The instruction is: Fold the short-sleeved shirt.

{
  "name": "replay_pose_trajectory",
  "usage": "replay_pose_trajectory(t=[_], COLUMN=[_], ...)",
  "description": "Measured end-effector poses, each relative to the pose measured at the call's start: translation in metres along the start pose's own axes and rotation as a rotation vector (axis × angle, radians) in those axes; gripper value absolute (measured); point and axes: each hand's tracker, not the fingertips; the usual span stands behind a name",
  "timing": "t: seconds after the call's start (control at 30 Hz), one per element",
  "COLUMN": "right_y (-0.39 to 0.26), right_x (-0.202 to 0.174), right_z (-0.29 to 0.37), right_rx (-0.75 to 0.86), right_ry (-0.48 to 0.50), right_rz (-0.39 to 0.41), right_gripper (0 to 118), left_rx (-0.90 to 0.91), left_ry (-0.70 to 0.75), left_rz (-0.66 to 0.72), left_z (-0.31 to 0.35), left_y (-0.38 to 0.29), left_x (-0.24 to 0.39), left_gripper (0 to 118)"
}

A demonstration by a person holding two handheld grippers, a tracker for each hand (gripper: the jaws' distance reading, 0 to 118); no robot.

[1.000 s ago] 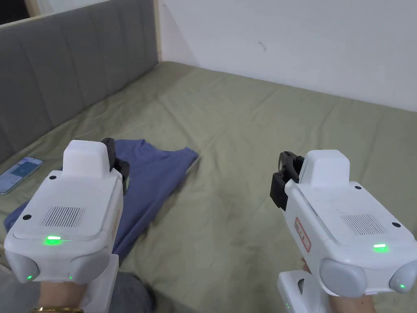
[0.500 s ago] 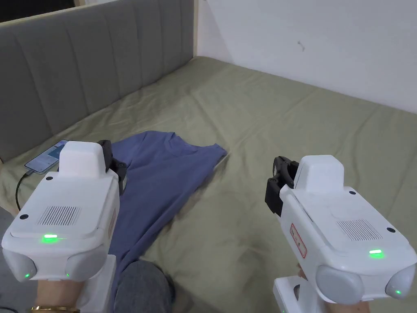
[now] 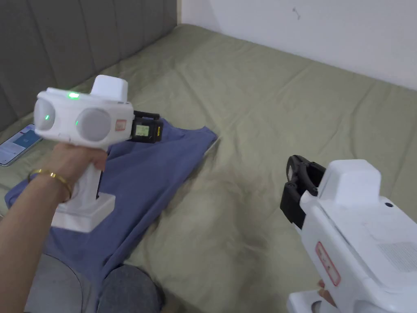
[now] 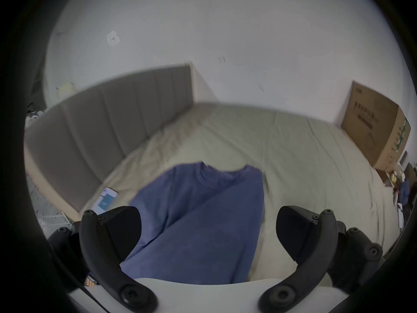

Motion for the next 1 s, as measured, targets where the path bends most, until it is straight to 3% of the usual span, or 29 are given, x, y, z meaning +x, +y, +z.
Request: replay_pose_trajectory(t=[0.33, 0.43, 0.47, 0.5, 0.53, 0.6, 0.63, 0.7, 0.73, 1.0], right_y=[-0.009, -0.017, -0.020, -0.023, -0.025, -0.029, -0.031, -0.031, -0.032, -0.027], right_x=[0.022, 0.030, 0.033, 0.035, 0.037, 0.038, 0.038, 0.038, 0.037, 0.030], right_z=[-0.026, -0.033, -0.036, -0.039, -0.042, -0.044, -0.045, -0.046, -0.046, -0.025], right_rx=[-0.097, -0.129, -0.142, -0.159, -0.165, -0.169, -0.169, -0.170, -0.170, -0.139], right_ry=[-0.058, -0.088, -0.092, -0.099, -0.101, -0.103, -0.105, -0.095, -0.091, -0.085], right_rz=[-0.010, 0.003, -0.001, -0.003, -0.006, -0.008, -0.009, -0.017, -0.021, -0.018], right_gripper=[0, 0, 0, 0, 0, 0, 0, 0, 0, 0], left_rx=[-0.574, -0.566, -0.562, -0.565, -0.591, -0.582, -0.580, -0.549, -0.536, -0.267], left_ry=[-0.017, -0.039, -0.039, -0.042, -0.060, -0.099, -0.093, -0.115, -0.054, -0.036], left_rz=[-0.132, -0.126, -0.122, -0.118, -0.108, -0.019, -0.038, -0.054, -0.063, 0.159], left_z=[-0.188, -0.206, -0.209, -0.213, -0.216, -0.210, -0.210, -0.203, -0.202, -0.142], left_y=[0.002, -0.009, -0.012, -0.016, -0.019, -0.018, -0.017, -0.018, -0.019, -0.024], left_x=[0.006, 0.009, 0.010, 0.010, 0.010, 0.010, 0.007, 0.007, 0.007, -0.006], left_gripper=[118, 118, 113, 102, 81, 65, 48, 0, 0, 0])
